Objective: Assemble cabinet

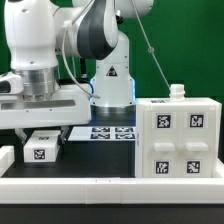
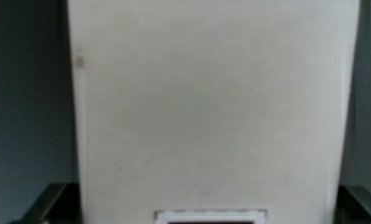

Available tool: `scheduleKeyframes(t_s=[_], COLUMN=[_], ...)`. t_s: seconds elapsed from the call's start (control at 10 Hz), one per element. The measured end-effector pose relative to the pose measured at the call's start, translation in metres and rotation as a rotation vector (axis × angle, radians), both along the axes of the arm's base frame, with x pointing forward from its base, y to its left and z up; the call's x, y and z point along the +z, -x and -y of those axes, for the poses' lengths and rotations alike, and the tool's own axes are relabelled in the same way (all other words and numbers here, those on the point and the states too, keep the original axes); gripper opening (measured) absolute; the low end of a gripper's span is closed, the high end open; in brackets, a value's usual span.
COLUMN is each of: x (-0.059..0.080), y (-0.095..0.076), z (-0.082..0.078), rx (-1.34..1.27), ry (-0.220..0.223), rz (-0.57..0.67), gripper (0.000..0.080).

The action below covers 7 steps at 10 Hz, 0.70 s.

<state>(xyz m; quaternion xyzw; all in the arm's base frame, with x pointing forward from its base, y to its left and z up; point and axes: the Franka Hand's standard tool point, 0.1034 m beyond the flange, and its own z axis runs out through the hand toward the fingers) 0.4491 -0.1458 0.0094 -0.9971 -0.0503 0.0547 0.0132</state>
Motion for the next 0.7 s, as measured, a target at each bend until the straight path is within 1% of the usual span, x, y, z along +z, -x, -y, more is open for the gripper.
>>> scheduleKeyframes(t_s=[0.3, 0.4, 0.6, 0.7], x=[0.002, 0.017, 0.068, 0.086], y=[-0.001, -0.007, -0.035, -0.044], z=[-0.001, -0.012, -0.037, -0.042], rx=[0.002, -0.016, -0.014, -0.013], ry=[-0.001, -0.016, -0.054, -0.075], rz=[0.002, -0.017, -0.031, -0.053], gripper=[0.0551, 0.0551, 0.0551, 0.0551])
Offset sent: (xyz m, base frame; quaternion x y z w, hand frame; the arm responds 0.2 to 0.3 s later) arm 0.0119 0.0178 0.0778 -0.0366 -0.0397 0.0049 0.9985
